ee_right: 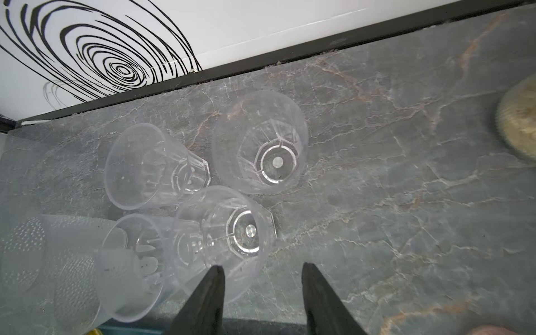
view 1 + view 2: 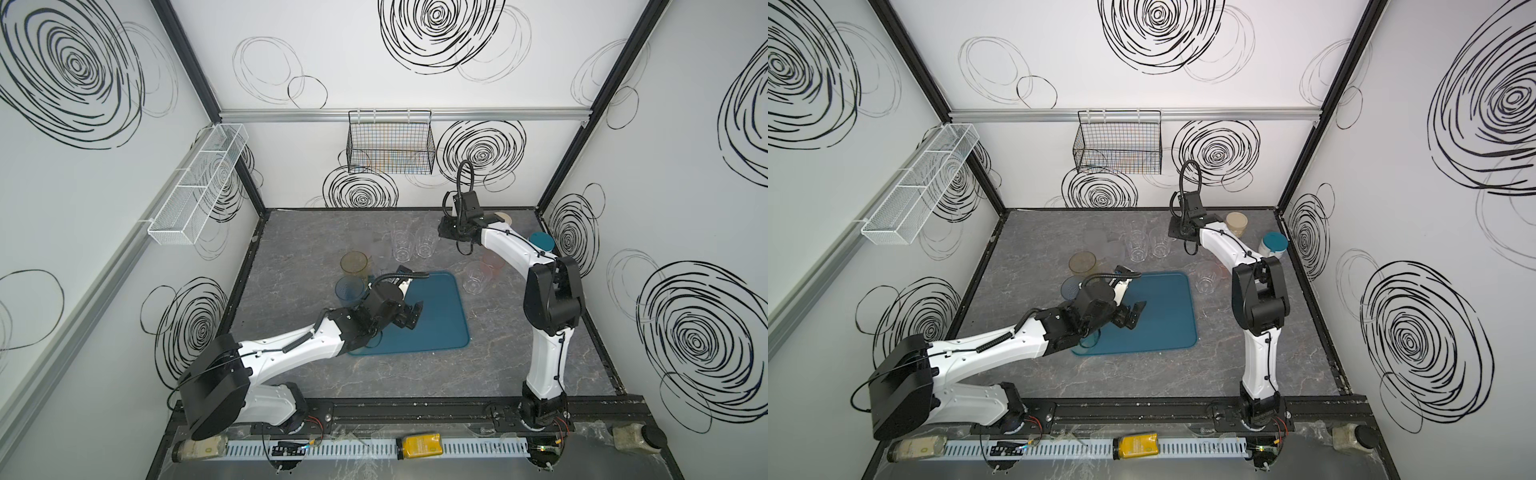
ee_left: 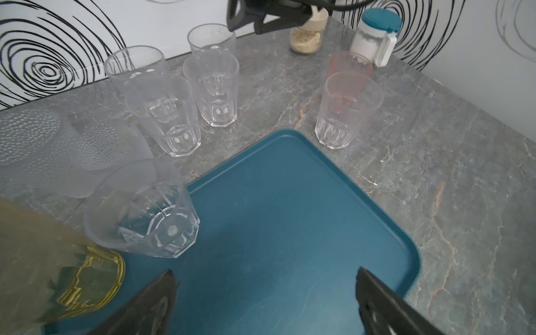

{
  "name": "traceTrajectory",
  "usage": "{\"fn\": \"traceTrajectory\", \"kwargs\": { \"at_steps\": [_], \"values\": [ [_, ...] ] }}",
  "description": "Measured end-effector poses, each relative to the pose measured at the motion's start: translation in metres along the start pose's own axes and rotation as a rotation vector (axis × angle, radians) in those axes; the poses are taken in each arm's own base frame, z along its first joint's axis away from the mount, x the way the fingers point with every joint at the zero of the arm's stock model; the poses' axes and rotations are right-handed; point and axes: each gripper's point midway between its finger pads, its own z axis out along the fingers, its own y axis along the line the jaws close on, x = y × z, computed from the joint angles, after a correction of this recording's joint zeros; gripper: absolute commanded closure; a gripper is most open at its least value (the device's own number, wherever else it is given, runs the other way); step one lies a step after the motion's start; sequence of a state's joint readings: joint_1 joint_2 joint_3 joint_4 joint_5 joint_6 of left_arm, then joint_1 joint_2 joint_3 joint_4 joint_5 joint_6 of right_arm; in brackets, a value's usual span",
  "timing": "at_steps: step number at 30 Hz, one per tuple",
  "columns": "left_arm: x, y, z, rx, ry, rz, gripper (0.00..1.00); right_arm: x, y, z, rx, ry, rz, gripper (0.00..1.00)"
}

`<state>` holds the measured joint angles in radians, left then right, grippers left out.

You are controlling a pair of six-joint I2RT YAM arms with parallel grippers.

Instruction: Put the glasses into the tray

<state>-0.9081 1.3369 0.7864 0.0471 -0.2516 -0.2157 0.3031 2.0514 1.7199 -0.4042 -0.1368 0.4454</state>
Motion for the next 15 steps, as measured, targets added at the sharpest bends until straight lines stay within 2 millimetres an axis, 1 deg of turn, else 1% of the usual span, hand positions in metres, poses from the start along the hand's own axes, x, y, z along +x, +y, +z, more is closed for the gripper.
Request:
{"fn": "traceTrajectory", "kwargs": {
  "at_steps": [3,6,10,15],
  "values": [
    [0.004,-0.005,0.002,0.005,0.018,0.020,0.03,0.001,0.004,0.012,-0.004,0.018,-0.004,0.58],
    [0.006,-0.002,0.002,-0.008,0.026,0.027,0.03,0.005,0.005,0.024,0.000,0.037,-0.006,0.63],
    [0.003,0.000,-0.001,-0.019,0.013,0.025,0.04,0.015,0.002,0.041,0.022,0.070,-0.011,0.69],
    [-0.001,0.007,-0.008,-0.032,-0.011,0.014,0.04,0.027,0.000,0.056,0.054,0.104,-0.029,0.82]
  ]
}}
